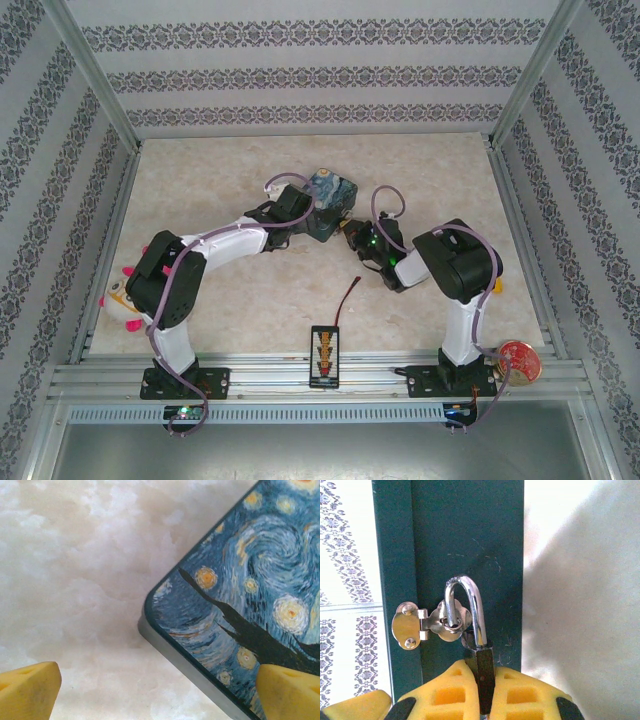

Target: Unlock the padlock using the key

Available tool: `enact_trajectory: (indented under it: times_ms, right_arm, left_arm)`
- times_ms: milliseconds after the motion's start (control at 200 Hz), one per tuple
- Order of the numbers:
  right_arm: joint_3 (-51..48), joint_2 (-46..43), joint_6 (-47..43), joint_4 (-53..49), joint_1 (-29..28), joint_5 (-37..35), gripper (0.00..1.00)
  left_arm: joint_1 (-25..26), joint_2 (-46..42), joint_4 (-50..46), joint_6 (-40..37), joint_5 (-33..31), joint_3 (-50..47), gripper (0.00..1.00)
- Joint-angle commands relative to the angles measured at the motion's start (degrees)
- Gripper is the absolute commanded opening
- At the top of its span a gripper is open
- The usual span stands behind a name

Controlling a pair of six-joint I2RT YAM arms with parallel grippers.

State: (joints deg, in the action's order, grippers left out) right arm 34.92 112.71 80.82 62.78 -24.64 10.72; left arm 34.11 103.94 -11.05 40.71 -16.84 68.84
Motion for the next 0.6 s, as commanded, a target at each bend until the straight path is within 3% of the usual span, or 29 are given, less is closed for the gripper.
enact_trajectory:
  times_ms: [0,415,595]
  right_arm:
    - [-1.29,-1.97,-1.33,2.86,-0.71,-2.94,0.00]
    - [-1.59,1.36,-6.00,-1.87,0.46,-4.30,0.00]
    - [1.85,-0.53,-12.23,-12.33,0.74,-5.99,0.00]
  left_arm:
    - [1.70,-1.41,-3.05,-2.45,-4.15,3.24,0.99]
    - [3.60,7.77,-11.19,-5.90,-4.89,11.33,0.99]
    - [3.60,7.77,-11.36,-5.77,-4.78,10.54,0.99]
